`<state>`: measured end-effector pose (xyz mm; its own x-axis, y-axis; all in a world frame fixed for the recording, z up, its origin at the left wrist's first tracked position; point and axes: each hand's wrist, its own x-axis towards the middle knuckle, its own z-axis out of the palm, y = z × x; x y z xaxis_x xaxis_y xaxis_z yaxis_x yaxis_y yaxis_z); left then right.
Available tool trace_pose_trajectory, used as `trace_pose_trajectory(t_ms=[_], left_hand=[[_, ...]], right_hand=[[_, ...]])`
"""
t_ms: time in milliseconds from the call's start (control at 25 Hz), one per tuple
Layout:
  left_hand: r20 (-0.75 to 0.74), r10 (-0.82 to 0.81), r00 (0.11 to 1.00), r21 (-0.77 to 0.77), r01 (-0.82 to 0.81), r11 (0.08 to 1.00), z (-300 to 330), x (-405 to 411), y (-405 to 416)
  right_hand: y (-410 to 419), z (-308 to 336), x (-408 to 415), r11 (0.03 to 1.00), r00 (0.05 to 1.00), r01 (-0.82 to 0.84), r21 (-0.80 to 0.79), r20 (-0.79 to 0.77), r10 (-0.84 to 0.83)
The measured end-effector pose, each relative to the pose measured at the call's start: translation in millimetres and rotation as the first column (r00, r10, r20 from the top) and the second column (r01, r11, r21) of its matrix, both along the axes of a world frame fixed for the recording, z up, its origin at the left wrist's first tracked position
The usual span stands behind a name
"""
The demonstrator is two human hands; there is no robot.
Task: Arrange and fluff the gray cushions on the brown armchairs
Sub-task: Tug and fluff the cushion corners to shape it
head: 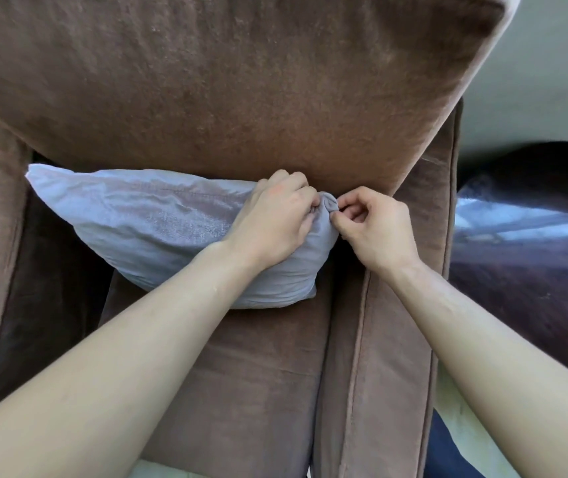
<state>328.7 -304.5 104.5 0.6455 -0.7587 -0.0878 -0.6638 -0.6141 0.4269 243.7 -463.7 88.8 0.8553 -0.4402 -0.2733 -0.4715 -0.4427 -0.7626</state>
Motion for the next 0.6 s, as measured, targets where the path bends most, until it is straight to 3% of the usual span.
trace_pose_trajectory(t_ms=[240, 360, 600], left_hand=[[-0.185, 0.128, 0.974, -0.123, -0.152, 0.981, 6.1, -7.3, -1.4], [-0.195, 0.130, 0.972, -0.092, -0.150, 0.984, 3.5, -8.0, -1.9], [-0.217, 0.133, 0.967, -0.094, -0.157, 0.983, 0.9, -7.4, -1.7]], right_hand=[[4.6, 5.7, 1.8, 0.973, 0.998, 0.064, 0.222, -0.014, -0.062], [4.4, 0.6, 1.9, 0.967, 0.999, 0.041, 0.251, -0.029, -0.035], [-0.2, -1.2, -2.1, 0.927, 0.995, 0.025, 0.374, 0.082, -0.060]])
